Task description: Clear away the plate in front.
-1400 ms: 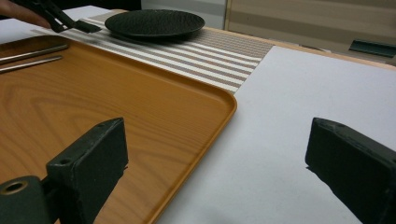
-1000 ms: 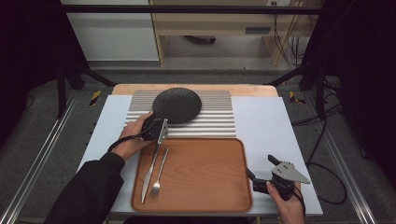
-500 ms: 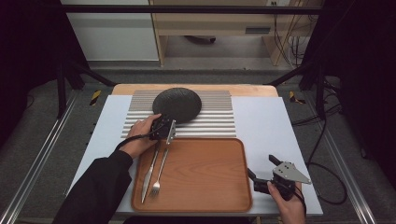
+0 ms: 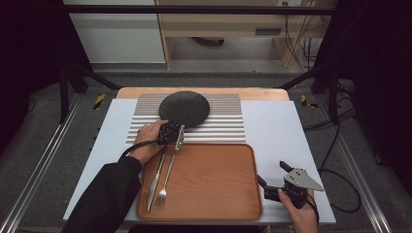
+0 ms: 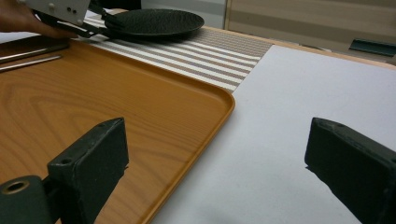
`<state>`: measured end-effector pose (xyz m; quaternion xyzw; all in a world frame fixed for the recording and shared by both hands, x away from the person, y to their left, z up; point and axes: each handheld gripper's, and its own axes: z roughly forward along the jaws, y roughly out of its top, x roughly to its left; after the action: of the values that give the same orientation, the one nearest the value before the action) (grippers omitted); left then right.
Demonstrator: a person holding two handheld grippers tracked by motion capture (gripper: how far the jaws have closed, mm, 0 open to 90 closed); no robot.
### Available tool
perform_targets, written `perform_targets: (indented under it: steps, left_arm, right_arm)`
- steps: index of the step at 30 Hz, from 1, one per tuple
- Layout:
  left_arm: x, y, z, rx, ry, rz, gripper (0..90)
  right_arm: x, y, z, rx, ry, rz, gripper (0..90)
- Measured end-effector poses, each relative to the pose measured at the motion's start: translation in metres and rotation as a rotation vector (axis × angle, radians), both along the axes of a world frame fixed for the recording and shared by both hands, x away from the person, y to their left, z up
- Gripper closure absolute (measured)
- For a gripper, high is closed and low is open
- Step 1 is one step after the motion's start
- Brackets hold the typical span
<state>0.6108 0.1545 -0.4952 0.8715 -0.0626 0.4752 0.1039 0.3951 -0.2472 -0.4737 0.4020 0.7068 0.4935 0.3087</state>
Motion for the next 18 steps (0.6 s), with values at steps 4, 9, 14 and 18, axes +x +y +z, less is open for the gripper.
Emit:
perform_targets:
  steps: [4,9,14,18]
  left_arm:
    - [-0.004,-0.002,-0.001,0.053,-0.049,-0.018,80.3]
    - [-0.008,-0.006,0.004,0.037,-0.108,-0.025,85.5]
    - [-0.009,-0.012,0.005,0.048,-0.116,-0.02,87.0]
    - [-0.014,-0.019,0.008,0.024,-0.111,-0.005,87.0]
  right_arm:
    - [0.0,0.0,0.0,0.001,-0.002,-0.001,6.3]
    - [0.0,0.0,0.0,0.003,0.001,-0.002,6.3]
    - [0.0,-0.001,0.0,0.007,0.001,-0.001,6.3]
    - [0.0,-0.002,0.001,0.011,-0.001,-0.002,6.3]
